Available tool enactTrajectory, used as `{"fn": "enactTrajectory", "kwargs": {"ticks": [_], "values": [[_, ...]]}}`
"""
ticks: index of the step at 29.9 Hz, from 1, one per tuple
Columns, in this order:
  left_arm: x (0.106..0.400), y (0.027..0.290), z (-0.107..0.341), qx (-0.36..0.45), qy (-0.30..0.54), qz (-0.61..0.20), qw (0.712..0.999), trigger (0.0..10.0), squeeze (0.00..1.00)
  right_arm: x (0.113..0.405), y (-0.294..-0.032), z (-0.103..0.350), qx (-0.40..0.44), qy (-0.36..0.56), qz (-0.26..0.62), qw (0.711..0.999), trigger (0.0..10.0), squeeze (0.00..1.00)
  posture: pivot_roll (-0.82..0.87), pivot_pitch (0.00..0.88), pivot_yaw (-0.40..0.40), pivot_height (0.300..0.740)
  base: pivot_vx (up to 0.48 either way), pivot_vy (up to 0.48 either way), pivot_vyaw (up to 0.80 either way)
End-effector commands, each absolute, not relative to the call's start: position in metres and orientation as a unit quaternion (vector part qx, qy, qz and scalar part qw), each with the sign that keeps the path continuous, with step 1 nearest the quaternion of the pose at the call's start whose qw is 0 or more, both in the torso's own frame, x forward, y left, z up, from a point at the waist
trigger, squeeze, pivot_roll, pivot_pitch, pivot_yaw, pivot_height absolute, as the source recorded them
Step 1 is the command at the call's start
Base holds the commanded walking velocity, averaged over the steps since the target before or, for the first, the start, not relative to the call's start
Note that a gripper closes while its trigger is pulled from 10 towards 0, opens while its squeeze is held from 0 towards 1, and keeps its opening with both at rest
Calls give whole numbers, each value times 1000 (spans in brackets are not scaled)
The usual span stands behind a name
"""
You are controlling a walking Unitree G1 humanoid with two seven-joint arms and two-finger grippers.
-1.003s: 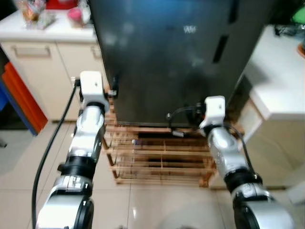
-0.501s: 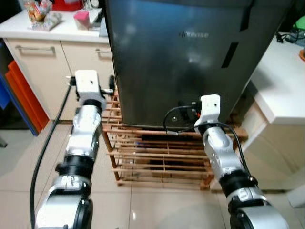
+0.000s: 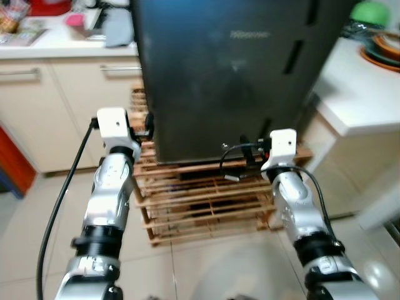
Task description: Restocking fridge
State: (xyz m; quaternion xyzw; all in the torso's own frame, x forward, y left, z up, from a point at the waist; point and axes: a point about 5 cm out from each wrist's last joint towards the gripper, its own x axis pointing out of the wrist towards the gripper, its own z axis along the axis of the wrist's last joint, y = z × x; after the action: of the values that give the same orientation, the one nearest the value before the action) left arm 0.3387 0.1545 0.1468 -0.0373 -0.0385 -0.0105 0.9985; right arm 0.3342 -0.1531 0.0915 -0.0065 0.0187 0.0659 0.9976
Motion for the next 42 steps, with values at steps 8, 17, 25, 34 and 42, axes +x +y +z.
{"fn": "enactTrajectory", "kwargs": {"ticks": [8,17,25,34,42], "values": [[330,161,145,-30,-34,-20,999,10000,0,332,-156,94,3,13,58,998,10000,294,-21,0,-8,740,0,458,-755],[322,155,154,-39,-61,-55,996,10000,0,331,-159,95,11,4,50,999,10000,294,-48,0,4,740,0,450,-756],[309,134,167,-53,-99,-115,987,10000,0,331,-162,97,9,1,53,999,10000,298,-31,0,-11,740,0,428,-748],[309,135,177,-51,-121,-101,986,10000,0,332,-164,101,5,-5,55,998,10000,298,-11,0,-31,740,0,419,-736],[332,144,158,-6,-47,-71,996,10000,0,337,-164,108,12,-16,54,998,10000,286,14,0,-41,740,0,0,-59]]}}
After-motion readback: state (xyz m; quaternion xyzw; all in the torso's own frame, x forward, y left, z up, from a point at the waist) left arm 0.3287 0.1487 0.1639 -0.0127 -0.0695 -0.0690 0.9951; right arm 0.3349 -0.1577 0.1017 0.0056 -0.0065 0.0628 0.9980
